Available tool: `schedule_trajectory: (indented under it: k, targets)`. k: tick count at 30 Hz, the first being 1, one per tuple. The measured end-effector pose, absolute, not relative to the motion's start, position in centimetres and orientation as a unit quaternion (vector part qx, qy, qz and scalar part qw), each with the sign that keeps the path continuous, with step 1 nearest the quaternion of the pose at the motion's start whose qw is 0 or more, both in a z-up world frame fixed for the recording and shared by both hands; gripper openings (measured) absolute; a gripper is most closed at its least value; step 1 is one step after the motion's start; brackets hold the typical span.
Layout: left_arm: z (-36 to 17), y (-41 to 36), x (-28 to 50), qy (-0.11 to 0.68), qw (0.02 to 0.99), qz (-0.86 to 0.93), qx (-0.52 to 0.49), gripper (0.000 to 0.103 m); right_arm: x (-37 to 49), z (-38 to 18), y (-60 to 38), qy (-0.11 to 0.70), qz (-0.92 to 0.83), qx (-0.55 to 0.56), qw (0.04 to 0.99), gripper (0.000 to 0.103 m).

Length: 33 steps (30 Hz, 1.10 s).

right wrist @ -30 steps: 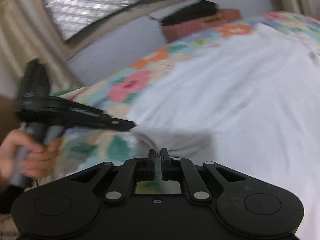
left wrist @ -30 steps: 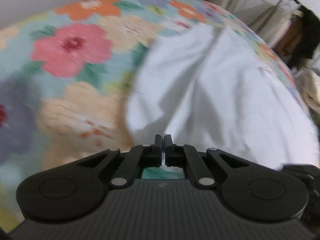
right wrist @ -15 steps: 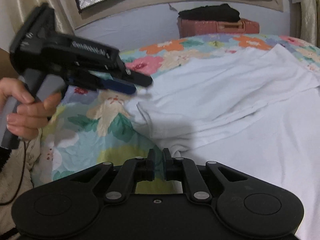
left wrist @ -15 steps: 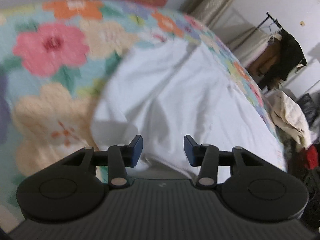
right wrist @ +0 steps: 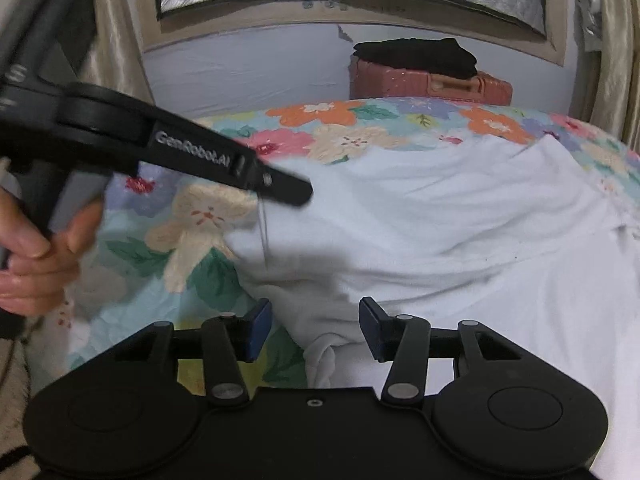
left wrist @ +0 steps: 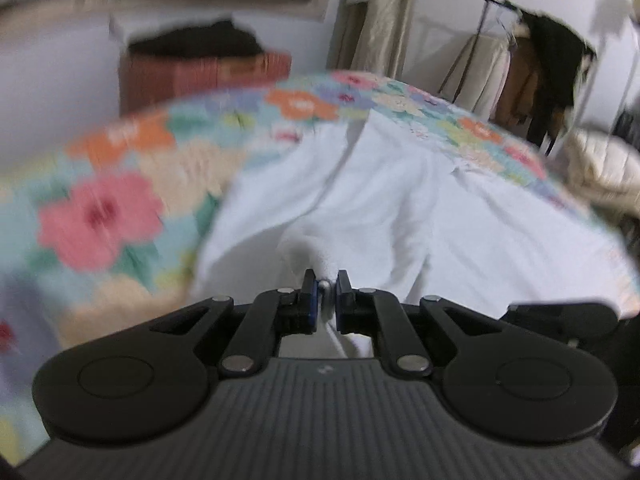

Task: Fold clothes
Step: 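Open both grippers and move back above the folded white shirt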

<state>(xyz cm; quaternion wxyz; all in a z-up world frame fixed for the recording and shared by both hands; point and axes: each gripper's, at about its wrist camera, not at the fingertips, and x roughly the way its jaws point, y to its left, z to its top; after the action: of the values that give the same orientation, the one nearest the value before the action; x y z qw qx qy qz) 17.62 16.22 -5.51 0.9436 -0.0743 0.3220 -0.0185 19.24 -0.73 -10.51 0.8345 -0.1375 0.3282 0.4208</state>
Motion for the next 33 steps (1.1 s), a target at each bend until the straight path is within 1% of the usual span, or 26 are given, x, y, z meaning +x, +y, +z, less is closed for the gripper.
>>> schedule_trajectory:
  k: [1, 2, 3, 4, 7, 11, 12, 13, 14, 18, 21, 24, 30, 33]
  targets:
    - [-5.3, 15.8, 17.4, 0.33, 0.942, -0.012, -0.056, 0.012, 19.2, -10.5, -0.6, 0.328, 0.421, -0.14, 0.834, 0.053]
    - [-5.3, 15.5, 17.3, 0.341, 0.939, -0.007, -0.042, 0.019, 19.2, -10.6, -0.4, 0.328, 0.423, -0.141, 0.833, 0.053]
    - [-5.7, 15.5, 17.5, 0.361, 0.932, -0.004, -0.039, 0.028, 19.2, -10.7, -0.3, 0.33, 0.424, -0.141, 0.832, 0.053]
    - [-6.1, 15.7, 17.7, 0.38, 0.924, -0.001, -0.038, 0.031, 19.2, -10.8, -0.2, 0.333, 0.424, -0.142, 0.83, 0.054]
    - [-7.9, 17.4, 18.7, 0.426, 0.902, 0.011, -0.069, 0.031, 19.4, -11.2, -0.1, 0.342, 0.422, -0.14, 0.828, 0.054]
    - [-8.0, 20.4, 18.6, 0.416, 0.9, 0.02, -0.129, 0.034, 19.9, -11.6, 0.0, 0.356, 0.41, -0.122, 0.831, 0.054]
    - [-7.7, 20.6, 18.3, 0.407, 0.904, 0.021, -0.13, 0.036, 20.1, -11.5, 0.0, 0.362, 0.403, -0.115, 0.833, 0.059]
    - [-7.4, 20.5, 18.1, 0.397, 0.909, 0.018, -0.128, 0.042, 20.2, -11.4, 0.1, 0.369, 0.395, -0.108, 0.834, 0.059]
    - [-7.2, 20.4, 17.9, 0.39, 0.912, 0.014, -0.128, 0.045, 20.3, -11.3, 0.3, 0.37, 0.392, -0.103, 0.836, 0.059]
    - [-7.7, 21.0, 18.4, 0.39, 0.905, -0.016, -0.169, 0.046, 20.2, -10.6, 1.1, 0.353, 0.399, -0.097, 0.841, 0.059]
    - [-9.2, 21.7, 19.3, 0.417, 0.885, -0.024, -0.205, 0.046, 20.2, -11.0, 2.7, 0.343, 0.417, -0.133, 0.831, 0.059]
    - [-11.1, 21.3, 20.1, 0.464, 0.87, 0.013, -0.167, 0.046, 20.9, -12.6, 4.5, 0.376, 0.433, -0.172, 0.801, 0.059]
    - [-11.2, 21.2, 20.0, 0.465, 0.87, 0.012, -0.163, 0.047, 21.0, -12.8, 3.3, 0.397, 0.421, -0.126, 0.805, 0.06]
    - [-10.0, 21.7, 19.3, 0.44, 0.878, 0.011, -0.185, 0.047, 21.3, -11.7, 0.7, 0.412, 0.413, -0.073, 0.809, 0.06]
